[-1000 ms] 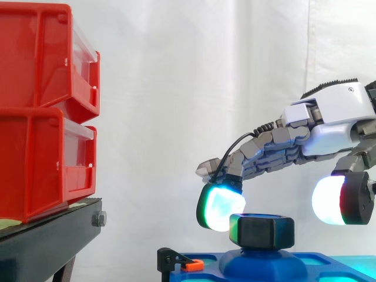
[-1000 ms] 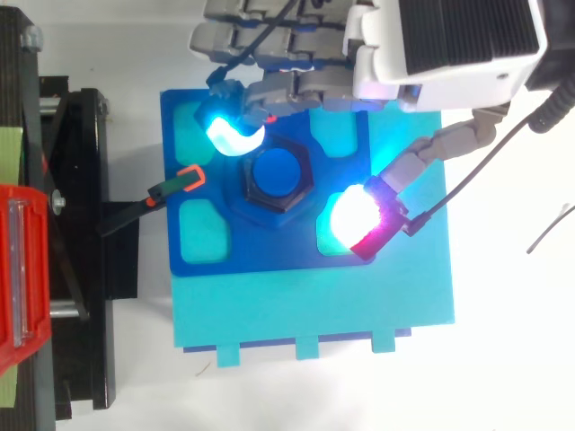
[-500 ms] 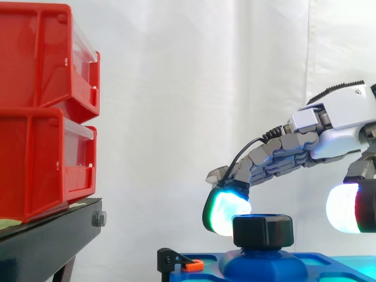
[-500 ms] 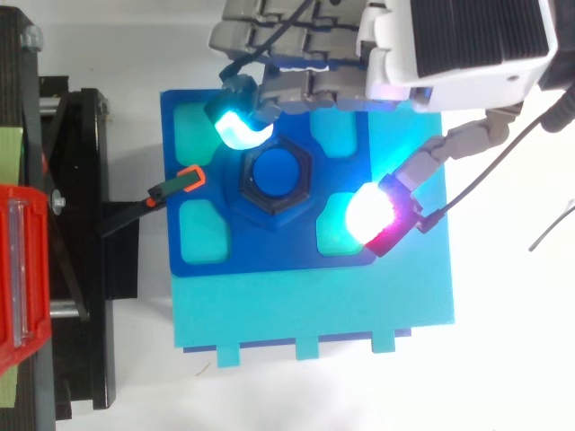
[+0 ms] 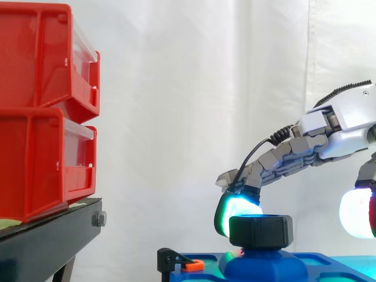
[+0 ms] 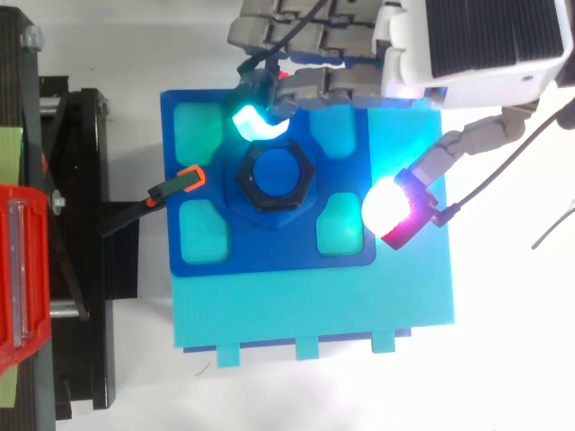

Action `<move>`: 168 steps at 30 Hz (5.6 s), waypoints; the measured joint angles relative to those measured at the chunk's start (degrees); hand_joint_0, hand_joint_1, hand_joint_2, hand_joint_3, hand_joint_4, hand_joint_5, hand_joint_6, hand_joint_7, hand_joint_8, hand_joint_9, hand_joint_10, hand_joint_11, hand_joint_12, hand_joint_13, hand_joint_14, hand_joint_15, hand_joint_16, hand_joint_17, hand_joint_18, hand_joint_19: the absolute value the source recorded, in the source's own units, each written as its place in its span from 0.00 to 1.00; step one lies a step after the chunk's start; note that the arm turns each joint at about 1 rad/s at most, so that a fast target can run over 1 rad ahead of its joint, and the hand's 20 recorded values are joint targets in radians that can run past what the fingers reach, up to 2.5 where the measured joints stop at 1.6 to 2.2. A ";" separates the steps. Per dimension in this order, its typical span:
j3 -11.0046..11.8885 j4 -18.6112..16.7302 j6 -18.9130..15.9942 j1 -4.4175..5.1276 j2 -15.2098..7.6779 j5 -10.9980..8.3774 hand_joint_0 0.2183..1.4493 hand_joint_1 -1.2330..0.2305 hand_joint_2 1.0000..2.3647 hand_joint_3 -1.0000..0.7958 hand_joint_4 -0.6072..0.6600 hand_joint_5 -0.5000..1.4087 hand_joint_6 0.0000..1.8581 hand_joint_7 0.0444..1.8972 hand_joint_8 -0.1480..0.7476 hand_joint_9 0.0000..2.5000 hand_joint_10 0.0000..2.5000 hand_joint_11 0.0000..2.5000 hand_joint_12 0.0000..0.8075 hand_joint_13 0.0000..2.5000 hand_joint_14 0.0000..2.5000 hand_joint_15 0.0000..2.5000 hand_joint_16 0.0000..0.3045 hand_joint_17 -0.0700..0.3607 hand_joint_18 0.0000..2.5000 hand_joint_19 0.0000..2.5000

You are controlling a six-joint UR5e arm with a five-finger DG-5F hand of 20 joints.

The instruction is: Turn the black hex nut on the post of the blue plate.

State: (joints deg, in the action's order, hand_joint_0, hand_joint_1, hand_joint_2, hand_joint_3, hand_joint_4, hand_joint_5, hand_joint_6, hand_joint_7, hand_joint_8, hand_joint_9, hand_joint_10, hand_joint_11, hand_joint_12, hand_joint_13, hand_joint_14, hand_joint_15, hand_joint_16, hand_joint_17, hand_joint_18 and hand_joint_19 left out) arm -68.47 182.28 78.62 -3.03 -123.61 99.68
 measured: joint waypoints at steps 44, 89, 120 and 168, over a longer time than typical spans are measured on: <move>0.00 5.08 4.35 0.82 2.76 -3.23 0.12 0.43 0.00 0.28 0.62 0.12 0.27 0.36 0.38 0.00 0.00 0.00 0.43 0.03 0.00 0.00 0.16 0.42 0.05 0.03; 0.35 -0.45 -4.96 1.72 3.53 -4.51 0.22 0.19 0.00 0.28 0.49 0.10 0.27 0.32 0.28 0.00 0.00 0.00 0.36 0.00 0.00 0.00 0.13 0.37 0.00 0.01; 0.44 -8.53 -8.48 1.92 -1.79 -3.44 0.22 0.22 0.00 0.28 0.52 0.10 0.27 0.33 0.29 0.00 0.00 0.00 0.36 0.00 0.00 0.00 0.13 0.37 0.00 0.02; 0.36 -5.86 -8.40 0.78 -1.73 -2.02 0.23 0.29 0.00 0.28 0.56 0.11 0.27 0.36 0.30 0.00 0.00 0.00 0.35 0.00 0.00 0.00 0.13 0.37 0.00 0.03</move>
State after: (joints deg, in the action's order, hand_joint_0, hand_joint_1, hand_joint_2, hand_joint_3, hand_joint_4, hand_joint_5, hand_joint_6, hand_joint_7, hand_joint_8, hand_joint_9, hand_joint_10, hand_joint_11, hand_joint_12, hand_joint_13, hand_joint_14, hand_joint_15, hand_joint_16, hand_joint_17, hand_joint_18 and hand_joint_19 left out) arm -68.11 176.42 70.23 -2.25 -125.34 97.67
